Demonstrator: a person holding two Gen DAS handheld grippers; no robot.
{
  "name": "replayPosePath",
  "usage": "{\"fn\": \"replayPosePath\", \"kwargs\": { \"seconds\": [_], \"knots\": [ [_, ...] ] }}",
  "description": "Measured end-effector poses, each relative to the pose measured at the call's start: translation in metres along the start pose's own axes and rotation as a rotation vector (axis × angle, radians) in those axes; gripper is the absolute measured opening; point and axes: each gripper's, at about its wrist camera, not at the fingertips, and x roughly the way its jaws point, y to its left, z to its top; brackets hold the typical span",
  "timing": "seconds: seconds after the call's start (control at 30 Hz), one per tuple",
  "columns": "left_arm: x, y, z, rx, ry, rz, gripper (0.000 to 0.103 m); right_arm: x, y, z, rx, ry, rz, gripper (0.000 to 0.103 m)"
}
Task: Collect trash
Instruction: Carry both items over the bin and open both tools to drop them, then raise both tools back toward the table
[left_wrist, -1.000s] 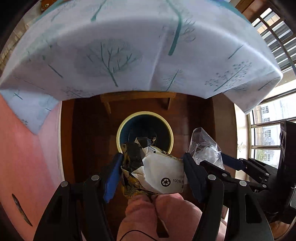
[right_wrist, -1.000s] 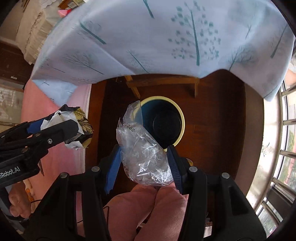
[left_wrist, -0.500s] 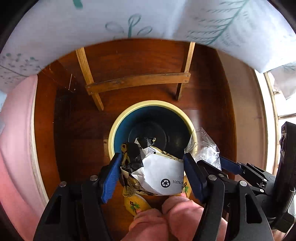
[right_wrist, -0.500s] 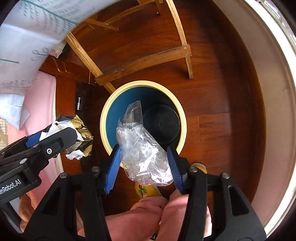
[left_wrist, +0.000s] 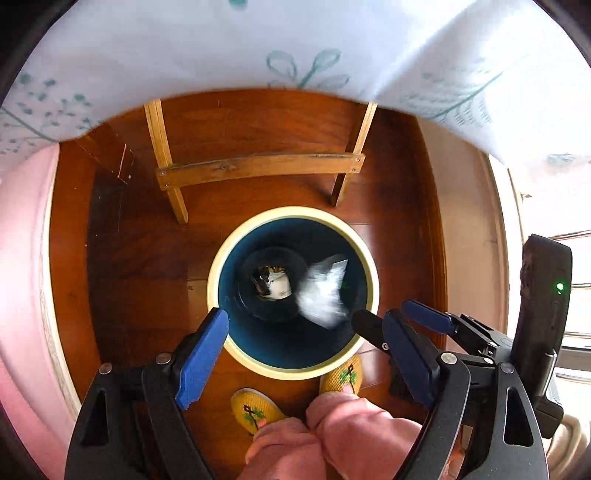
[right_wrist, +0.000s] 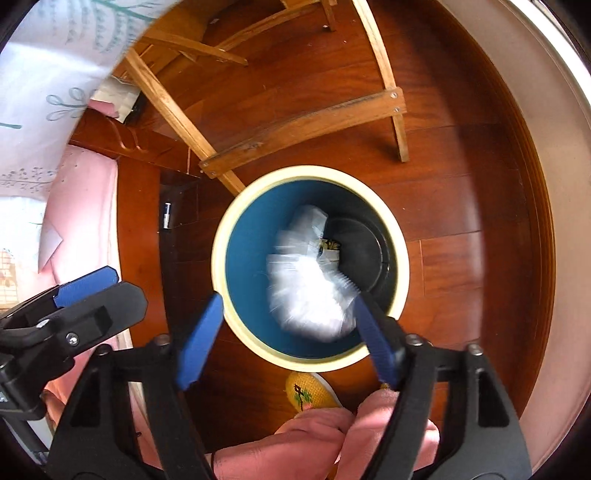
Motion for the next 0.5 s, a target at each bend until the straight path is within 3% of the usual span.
{"fn": "replayPosePath", "kwargs": {
  "seconds": [0.27,0.5],
  "knots": [
    [-0.059,-0.011,-0.006,-0.032,-0.03,0.009,0.087,-0.033,0.023,0.002,-0.017,0.002,-0.033,0.075],
    [-0.141,-0.026,-0.01,-0.041,-0.064,0.021,0.087,-0.095,0.044,-0.002,-0.033,-0.015,-0.078,0.075]
  ]
}}
